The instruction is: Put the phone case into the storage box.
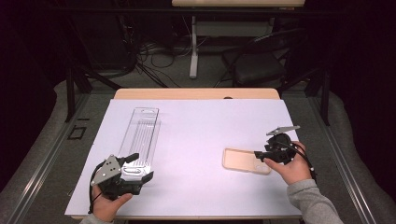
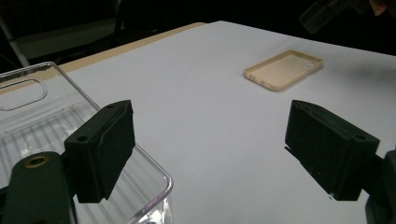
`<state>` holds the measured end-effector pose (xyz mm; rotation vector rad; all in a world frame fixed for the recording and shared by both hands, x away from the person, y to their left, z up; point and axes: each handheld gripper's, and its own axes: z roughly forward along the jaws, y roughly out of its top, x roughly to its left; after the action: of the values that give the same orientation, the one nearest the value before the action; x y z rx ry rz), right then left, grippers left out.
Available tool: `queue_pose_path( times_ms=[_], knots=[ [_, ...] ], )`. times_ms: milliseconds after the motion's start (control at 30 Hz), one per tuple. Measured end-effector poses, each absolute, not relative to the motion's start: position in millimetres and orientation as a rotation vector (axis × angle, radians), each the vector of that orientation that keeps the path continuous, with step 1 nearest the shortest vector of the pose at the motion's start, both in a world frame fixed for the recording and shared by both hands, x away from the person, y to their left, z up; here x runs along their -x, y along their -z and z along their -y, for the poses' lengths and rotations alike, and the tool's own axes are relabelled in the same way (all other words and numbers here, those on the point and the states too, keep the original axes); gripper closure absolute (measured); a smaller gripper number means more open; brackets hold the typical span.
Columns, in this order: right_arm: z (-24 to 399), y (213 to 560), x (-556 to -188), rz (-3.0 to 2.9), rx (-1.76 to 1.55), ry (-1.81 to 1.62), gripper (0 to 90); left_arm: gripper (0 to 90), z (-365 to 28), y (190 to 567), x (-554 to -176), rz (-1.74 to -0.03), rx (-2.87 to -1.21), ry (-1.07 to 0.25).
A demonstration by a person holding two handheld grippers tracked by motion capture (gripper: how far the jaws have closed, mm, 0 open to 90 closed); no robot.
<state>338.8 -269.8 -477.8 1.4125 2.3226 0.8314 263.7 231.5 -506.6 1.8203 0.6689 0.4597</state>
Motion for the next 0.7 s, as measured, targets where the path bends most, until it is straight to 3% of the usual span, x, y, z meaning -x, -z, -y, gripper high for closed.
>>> queue_pose_path(
  times_ms=[700],
  knots=[
    [277, 473, -358, -2.34, -1.59, -0.61, 46.4, 16.0, -231, 507, -264, -0.669, -1.823, -0.456]
  ],
)
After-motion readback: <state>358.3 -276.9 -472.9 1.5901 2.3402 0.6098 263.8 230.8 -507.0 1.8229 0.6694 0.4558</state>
